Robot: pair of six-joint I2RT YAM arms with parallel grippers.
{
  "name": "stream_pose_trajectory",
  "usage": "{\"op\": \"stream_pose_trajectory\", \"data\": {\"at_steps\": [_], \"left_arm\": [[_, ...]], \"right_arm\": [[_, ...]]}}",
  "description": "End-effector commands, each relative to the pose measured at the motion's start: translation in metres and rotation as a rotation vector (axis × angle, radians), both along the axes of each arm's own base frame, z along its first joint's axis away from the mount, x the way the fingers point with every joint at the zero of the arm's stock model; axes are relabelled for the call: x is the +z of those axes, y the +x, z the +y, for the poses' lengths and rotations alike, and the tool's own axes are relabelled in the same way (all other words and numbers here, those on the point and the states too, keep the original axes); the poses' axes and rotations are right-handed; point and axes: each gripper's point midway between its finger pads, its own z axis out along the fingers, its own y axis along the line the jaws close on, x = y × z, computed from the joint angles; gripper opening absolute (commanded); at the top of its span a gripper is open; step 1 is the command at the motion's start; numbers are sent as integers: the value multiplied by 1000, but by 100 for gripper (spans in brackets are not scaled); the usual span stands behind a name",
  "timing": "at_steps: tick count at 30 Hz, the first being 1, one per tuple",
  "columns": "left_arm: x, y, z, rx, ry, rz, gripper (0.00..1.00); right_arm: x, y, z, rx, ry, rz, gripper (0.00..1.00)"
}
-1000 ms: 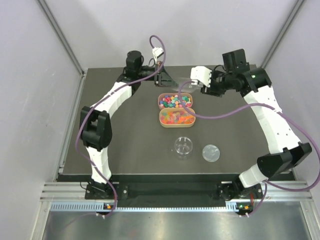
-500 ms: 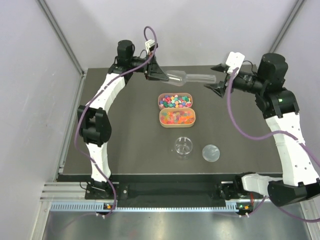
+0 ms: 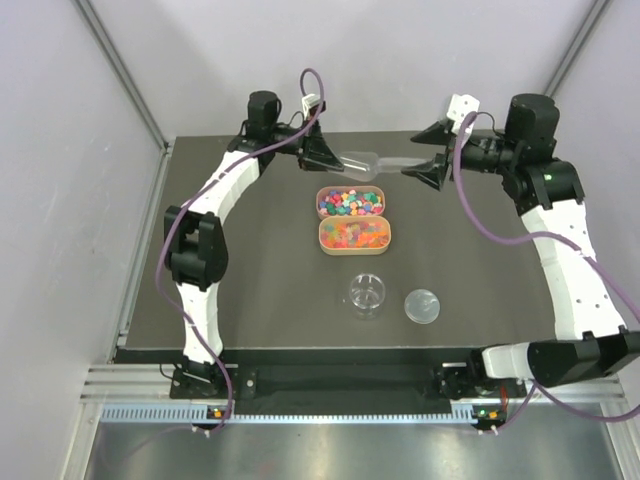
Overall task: Pack the candies
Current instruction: Pick up the spatula from the center of the board.
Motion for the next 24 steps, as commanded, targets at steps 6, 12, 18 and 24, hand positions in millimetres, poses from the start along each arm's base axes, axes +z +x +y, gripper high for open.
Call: {"op": "stream_pose_trajectory", "data": {"at_steps": [6, 12, 18, 24], "left_arm": [[25, -37, 17, -189, -59, -53, 0], [21, -37, 17, -189, -55, -35, 0], [20, -36, 16, -191, -58, -56, 0], [21, -37, 17, -191, -58, -56, 0]], "right_arm": [[-14, 23, -11, 10, -33, 11, 65], [-11, 28, -8, 24, -20, 17, 60], [-9, 29, -4, 47, -3, 43, 52], [-17, 30, -1, 74, -15, 90, 50]]}}
